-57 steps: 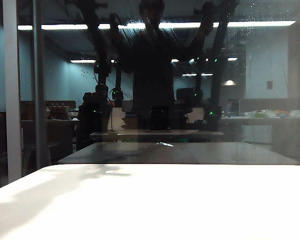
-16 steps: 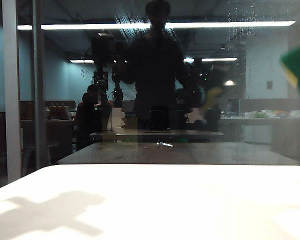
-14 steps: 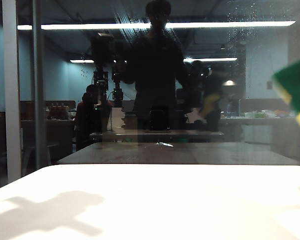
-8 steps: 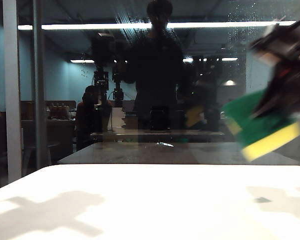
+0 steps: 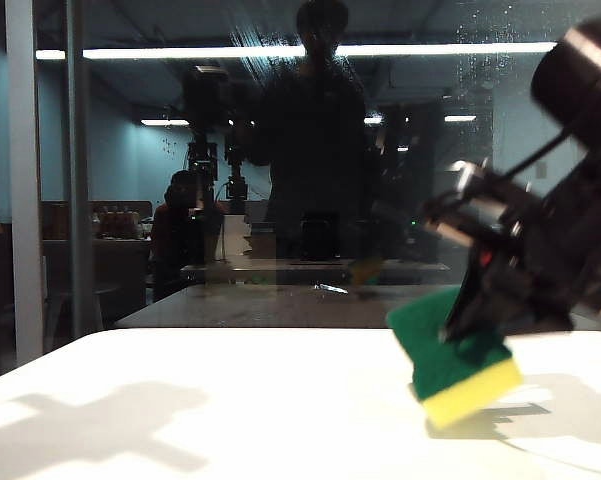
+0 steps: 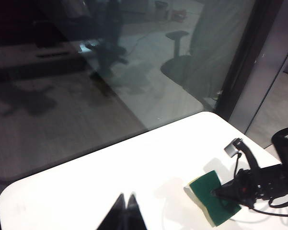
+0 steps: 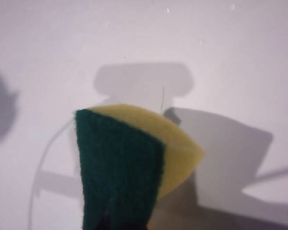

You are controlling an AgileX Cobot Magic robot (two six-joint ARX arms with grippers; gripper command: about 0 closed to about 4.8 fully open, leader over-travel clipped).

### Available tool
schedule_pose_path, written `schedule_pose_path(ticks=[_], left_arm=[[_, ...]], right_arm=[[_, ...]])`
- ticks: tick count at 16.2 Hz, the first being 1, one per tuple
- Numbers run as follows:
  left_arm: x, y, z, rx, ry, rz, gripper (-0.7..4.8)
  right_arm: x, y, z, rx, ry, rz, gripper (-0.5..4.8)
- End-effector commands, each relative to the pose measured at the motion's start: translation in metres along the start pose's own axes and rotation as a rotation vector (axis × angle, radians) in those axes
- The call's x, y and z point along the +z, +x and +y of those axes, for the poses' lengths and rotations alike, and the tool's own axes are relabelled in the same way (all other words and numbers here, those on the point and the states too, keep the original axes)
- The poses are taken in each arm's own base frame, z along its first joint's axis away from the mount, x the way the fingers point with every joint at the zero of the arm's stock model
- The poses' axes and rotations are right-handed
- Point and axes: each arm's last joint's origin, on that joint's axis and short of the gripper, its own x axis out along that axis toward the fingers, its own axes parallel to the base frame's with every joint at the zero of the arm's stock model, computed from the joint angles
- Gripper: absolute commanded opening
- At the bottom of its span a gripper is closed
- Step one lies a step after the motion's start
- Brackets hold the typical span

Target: Reach upward to find where there is water on the glass, pick up the sponge from the table, dry the water, and finally place the sponge back on the table.

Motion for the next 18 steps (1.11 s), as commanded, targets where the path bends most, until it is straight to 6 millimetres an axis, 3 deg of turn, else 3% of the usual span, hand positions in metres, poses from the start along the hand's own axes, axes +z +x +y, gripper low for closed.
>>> schedule_pose_path(ticks=[1, 4, 5, 7, 10, 17, 18], left_arm=[[0.002, -0.001, -0.001, -0.007, 0.0, -0.014, -0.05], [0.002, -0.001, -0.001, -0.007, 0.0, -0.014, -0.05], [0.002, -0.001, -0.001, -0.007, 0.0, -0.014, -0.05], [0.002, -0.001, -0.001, -0.007, 0.001, -0.014, -0.05], [0.002, -0.001, -0.001, -0.007, 0.001, -0.014, -0.05], [0.001, -0.001, -0.001, -0.007, 0.001, -0.014, -0.05], [0.001, -0.001, -0.001, -0.005, 0.001, -0.014, -0.05]], right_arm=[[-0.001, 0.007, -0.001, 0.021, 0.026, 0.013, -0.09], [-0.002, 0.007, -0.001, 0.032, 0.027, 0.023, -0.08], [-0.002, 0.007, -0.001, 0.038, 0.027, 0.026, 0.16], [-0.002, 0.007, -0.001, 0.038, 0.036, 0.025, 1.79], [0.0, 0.005, 0.0, 0.031, 0.047, 0.01, 2.88], [0.015, -0.017, 0.005, -0.072, 0.004, -0.134, 2.83], [0.016, -0.021, 0.006, -0.098, -0.019, -0.142, 2.41]])
